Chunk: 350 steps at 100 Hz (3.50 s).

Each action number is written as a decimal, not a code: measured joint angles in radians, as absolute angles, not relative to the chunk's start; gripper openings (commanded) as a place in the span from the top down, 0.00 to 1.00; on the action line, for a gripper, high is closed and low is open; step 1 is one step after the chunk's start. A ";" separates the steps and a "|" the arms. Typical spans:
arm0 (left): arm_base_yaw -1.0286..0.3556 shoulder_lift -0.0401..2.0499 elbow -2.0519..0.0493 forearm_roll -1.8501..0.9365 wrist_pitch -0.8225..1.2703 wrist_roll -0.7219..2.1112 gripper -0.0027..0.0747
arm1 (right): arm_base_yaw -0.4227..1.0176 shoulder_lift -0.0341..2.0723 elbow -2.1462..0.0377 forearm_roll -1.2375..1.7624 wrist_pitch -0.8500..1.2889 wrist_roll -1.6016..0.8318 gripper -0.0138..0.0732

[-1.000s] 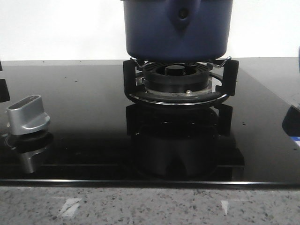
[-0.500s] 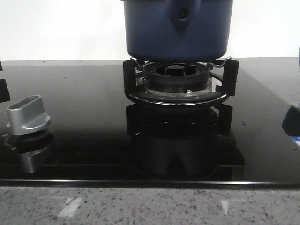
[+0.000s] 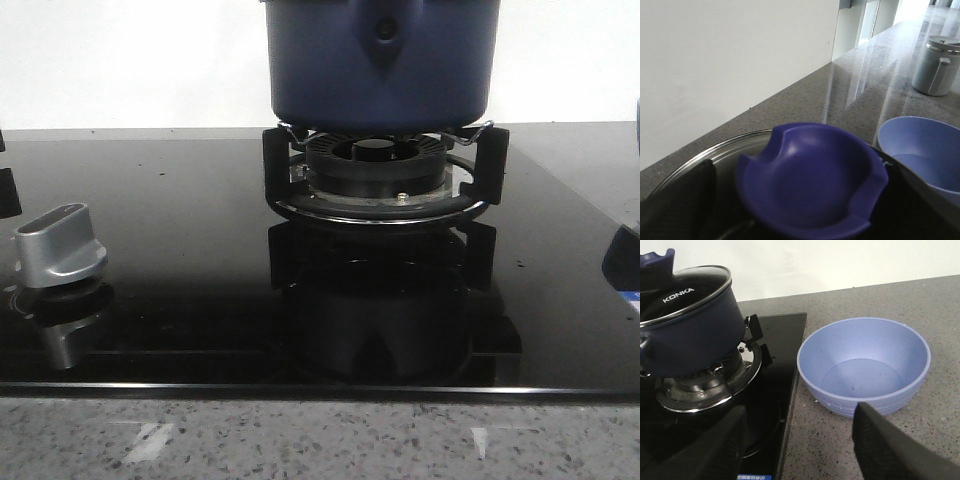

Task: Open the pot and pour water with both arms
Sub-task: 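Lift the glass lid up off the pot with the left gripper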

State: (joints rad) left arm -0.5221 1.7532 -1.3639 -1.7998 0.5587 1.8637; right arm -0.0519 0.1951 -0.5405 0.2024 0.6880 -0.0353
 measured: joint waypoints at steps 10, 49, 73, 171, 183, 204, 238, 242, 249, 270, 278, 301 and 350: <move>-0.522 1.753 -1.364 -1.800 0.556 1.864 0.21 | -0.052 0.195 -0.540 0.202 0.688 -0.035 0.37; -0.575 1.753 -1.368 -1.819 0.494 1.968 0.21 | -0.052 0.195 -0.540 0.202 0.688 -0.035 0.37; -0.575 1.753 -1.368 -1.822 0.494 1.971 0.21 | -0.052 0.195 -0.540 0.202 0.688 -0.035 0.37; -0.575 1.750 -1.370 -1.836 0.514 1.973 0.66 | -0.052 0.195 -0.540 0.202 0.688 -0.035 0.37; -0.573 1.750 -1.370 -1.832 0.530 1.979 0.66 | -0.052 0.195 -0.540 0.202 0.688 -0.035 0.37; -0.573 1.743 -1.370 -1.821 0.531 1.982 0.66 | -0.052 0.195 -0.540 0.202 0.688 -0.035 0.37; -0.573 1.730 -1.370 -1.795 0.531 1.984 0.66 | -0.052 0.195 -0.540 0.202 0.688 -0.035 0.37; -0.573 1.730 -1.370 -1.794 0.532 1.984 0.66 | -0.052 0.195 -0.540 0.202 0.688 -0.035 0.37; -0.573 1.730 -1.381 -1.784 0.532 1.975 0.66 | -0.052 0.195 -0.540 0.202 0.688 -0.035 0.37; -0.573 1.730 -1.436 -1.778 0.557 1.964 0.65 | -0.052 0.195 -0.540 0.202 0.688 -0.035 0.37; -0.575 1.730 -1.440 -1.778 0.563 1.960 0.65 | -0.052 0.195 -0.540 0.202 0.688 -0.035 0.37; -0.575 1.730 -1.440 -1.777 0.555 1.897 0.65 | -0.052 0.195 -0.540 0.202 0.688 -0.035 0.37; -0.501 1.715 -1.440 -1.771 0.611 1.815 0.51 | -0.052 0.195 -0.540 0.202 0.694 -0.035 0.37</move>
